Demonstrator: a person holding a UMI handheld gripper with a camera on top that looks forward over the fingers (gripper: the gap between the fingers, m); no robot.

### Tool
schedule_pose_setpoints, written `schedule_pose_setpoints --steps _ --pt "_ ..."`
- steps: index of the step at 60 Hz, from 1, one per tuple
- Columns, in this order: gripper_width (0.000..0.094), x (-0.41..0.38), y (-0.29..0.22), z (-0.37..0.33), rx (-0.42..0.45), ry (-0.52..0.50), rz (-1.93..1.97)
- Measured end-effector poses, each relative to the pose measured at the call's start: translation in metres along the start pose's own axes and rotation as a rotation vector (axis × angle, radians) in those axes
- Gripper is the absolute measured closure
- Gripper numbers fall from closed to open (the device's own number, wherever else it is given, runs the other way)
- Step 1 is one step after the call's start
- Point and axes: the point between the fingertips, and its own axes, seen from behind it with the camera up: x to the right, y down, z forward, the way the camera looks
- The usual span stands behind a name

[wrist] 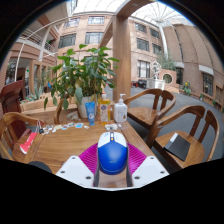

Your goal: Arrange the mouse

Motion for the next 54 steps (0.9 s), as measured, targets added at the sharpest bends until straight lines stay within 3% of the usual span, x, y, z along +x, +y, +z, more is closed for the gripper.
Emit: schedule_pose_setpoints --steps 7,12,16,24,35,48,54 --pt "0.0566 -0.061 -0.07 -0.041 0.126 -0.089 0.033" --pt "0.0566 -0.122 -0.072 -0.064 0.151 -0.176 0.047" --pt "0.0566 -0.173 -0.059 -0.061 0.098 -0.241 0.03" --pt "0.0566 -0.261 0.042 -0.057 -0.077 -0.335 -0.037" --pt "0.0544 -0.314 0.167 -0.042 -0.286 -0.34 -0.127" --pt "0.0403 -0.329 0.193 -0.045 -0.305 -0.31 -0.189" --pt "0.0147 -0.33 0.187 -0.059 -0.309 -0.327 -0.176"
